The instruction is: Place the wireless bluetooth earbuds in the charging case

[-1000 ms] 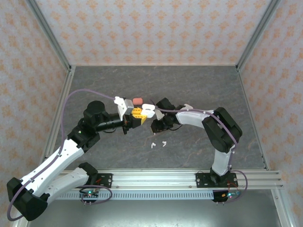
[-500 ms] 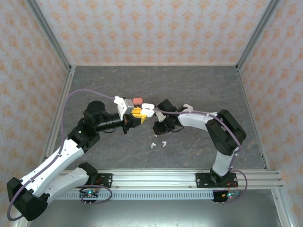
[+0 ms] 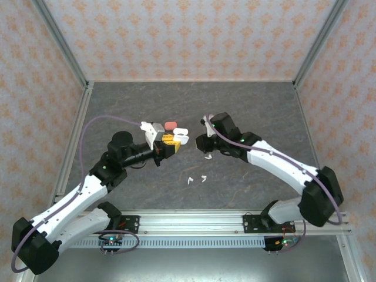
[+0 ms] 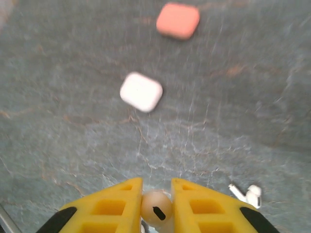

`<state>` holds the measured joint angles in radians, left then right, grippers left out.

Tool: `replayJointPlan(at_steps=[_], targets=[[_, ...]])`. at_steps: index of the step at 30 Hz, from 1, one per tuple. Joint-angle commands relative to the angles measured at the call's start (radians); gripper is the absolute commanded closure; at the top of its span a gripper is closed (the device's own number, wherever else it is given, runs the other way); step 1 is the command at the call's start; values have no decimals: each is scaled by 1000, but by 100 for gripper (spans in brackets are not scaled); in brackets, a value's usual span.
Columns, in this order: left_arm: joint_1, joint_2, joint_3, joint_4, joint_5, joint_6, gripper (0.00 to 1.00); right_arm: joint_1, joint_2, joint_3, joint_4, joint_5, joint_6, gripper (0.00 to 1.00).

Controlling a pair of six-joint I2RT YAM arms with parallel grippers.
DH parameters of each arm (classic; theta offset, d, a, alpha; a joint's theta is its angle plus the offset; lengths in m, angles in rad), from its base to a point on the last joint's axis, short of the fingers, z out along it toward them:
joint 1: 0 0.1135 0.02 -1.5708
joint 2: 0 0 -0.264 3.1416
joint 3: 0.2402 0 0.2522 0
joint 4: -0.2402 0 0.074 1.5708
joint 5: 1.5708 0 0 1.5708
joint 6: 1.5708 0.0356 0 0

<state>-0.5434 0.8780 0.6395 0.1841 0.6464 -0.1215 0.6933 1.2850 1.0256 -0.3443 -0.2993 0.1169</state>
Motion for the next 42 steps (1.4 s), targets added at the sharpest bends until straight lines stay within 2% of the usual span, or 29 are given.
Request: replayJointPlan(at_steps=[1,10,19,25,42], targets=[[-7,16,-1,106,-15,-35,87,-1,-87,48,22,92,12,80],[-9,97,18,154,65,-51,88,6,-197,76,160,-16,43,81],[-19,130,31,179,81,-60,88,68,-181,28,314,-61,63,81],[-21,130,29,194,70,-69,89,107,-138,33,319,-54,54,81],[-22,125,28,196,57,-68,89,121,-107,-15,321,-104,96,81]])
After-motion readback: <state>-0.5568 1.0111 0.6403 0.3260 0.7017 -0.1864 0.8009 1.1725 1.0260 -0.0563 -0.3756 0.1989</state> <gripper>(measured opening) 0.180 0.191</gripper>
